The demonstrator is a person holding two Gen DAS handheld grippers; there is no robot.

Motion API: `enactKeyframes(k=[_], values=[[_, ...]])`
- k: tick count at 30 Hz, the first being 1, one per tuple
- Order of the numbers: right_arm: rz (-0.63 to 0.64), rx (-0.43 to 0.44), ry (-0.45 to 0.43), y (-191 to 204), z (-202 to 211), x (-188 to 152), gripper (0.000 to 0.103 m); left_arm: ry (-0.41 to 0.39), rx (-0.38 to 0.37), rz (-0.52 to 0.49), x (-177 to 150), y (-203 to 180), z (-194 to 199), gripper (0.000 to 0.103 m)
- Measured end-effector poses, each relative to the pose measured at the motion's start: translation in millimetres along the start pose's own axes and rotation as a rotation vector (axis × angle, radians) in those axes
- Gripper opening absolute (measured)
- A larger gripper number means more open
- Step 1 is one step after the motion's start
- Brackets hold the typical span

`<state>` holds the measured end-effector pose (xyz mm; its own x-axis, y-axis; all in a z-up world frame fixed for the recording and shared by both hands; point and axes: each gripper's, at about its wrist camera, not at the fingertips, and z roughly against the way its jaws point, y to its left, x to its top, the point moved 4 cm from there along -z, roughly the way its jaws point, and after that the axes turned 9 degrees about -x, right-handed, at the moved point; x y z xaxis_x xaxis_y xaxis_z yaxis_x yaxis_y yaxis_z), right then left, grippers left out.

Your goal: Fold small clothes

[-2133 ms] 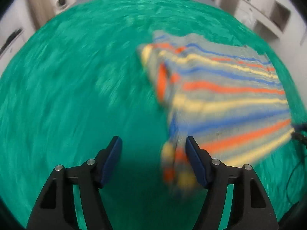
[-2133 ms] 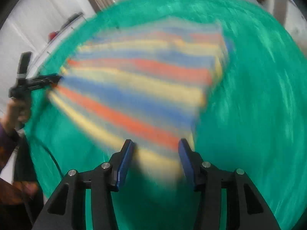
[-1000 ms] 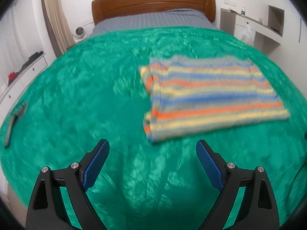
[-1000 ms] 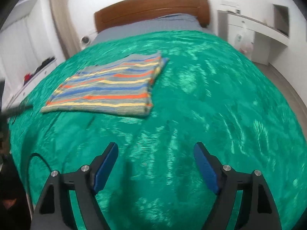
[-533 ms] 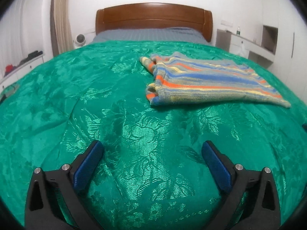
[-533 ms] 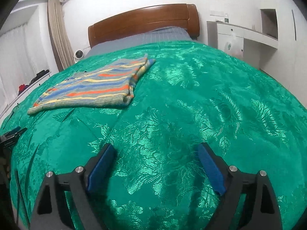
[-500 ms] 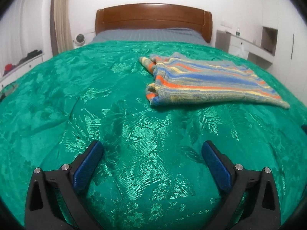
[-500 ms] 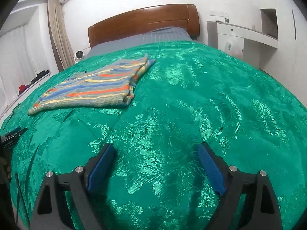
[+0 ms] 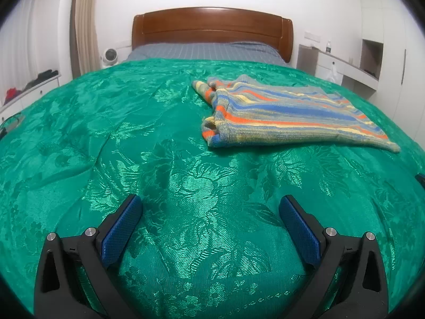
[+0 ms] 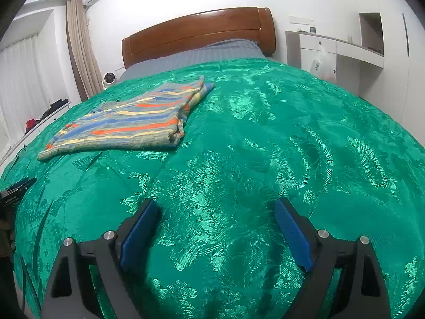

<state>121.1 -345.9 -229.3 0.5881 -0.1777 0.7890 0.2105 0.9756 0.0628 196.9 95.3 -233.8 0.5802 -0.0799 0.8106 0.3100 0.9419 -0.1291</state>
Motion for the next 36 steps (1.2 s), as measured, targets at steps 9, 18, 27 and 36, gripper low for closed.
enactKeyframes(k=[9, 18, 27, 36], values=[[0.031, 0.055, 0.142, 4, 21, 22, 0.090, 0.066, -0.062, -0.133, 50, -69, 33, 0.102], [0.011, 0.163, 0.126, -24, 31, 75, 0.090, 0.216, -0.321, -0.576, 78, -283, -86, 0.099], [-0.082, 0.393, 0.331, -19, -113, 168, 0.081, 0.210, -0.288, -0.666, 66, -332, -125, 0.007], [-0.283, 0.449, 0.454, 33, -228, 197, 0.009, 0.144, -0.382, -0.443, 97, -288, -91, 0.006]])
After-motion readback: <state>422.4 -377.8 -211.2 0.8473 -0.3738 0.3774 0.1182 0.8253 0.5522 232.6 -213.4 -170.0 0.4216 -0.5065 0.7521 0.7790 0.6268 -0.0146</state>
